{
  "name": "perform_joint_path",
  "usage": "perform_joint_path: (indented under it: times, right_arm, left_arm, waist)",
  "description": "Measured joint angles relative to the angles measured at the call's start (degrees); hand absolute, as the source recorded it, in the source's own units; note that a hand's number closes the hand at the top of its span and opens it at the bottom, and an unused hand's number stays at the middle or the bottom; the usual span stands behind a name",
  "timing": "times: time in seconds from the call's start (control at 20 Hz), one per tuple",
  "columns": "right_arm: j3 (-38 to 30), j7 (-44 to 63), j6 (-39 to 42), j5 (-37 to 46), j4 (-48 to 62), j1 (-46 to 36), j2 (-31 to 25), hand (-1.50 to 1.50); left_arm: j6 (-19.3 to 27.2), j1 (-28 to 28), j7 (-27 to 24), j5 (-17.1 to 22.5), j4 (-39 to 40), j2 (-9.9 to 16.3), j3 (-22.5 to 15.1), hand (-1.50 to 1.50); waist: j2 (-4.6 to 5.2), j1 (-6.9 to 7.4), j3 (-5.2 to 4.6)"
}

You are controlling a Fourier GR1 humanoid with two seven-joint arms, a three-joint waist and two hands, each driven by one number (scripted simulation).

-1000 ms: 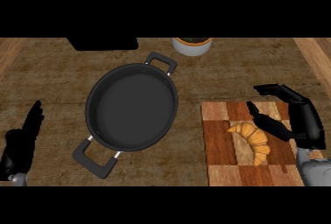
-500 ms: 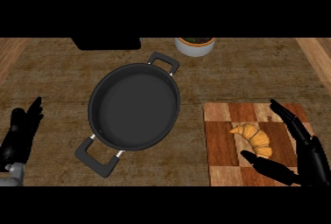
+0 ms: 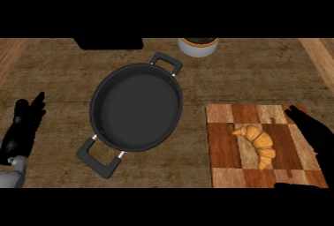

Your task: Pick the croissant from the cutting board and place it in the pot

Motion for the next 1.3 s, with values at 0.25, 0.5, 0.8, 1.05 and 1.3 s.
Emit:
perform_joint_path:
  times: [0.25, 0.5, 0.8, 1.05, 1.3]
  right_arm:
    - [3.24, 13.76, 13.19, -2.31, -5.95, -1.35, -3.02, -1.5]
    - [5.44, 25.23, 22.96, -6.2, -7.24, -7.36, -0.93, -1.5]
    - [6.25, 29.07, 26.4, -4.81, -3.35, -10.6, 3.78, -1.5]
    - [5.73, 26.1, 27.21, -1.54, 2.2, -10.81, 6.7, -1.5]
    - [4.64, 21.25, 26.67, 2.29, 8.98, -11.34, 8.79, -1.5]
  left_arm:
    - [0.16, -0.68, -0.6, -1.03, 0.91, -0.99, -0.52, 0.0]
    - [-1.12, -0.63, -0.05, -1.44, 0.33, -1.09, 0.18, 0.0]
    - [-2.24, -1.54, -0.76, -2.46, 1.93, -2.68, 1.96, 0.0]
    - [-3.09, -0.43, -0.45, -3.95, 0.75, -4.18, 2.84, 0.0]
    - [-4.19, -0.38, 0.82, -5.28, -0.54, -4.92, 4.02, 0.0]
  waist:
    - [0.18, 0.66, 0.01]
    - [0.19, 1.08, 0.12]
    - [0.17, 0.89, 0.19]
    - [0.14, 0.84, 0.24]
    - [0.14, 0.82, 0.25]
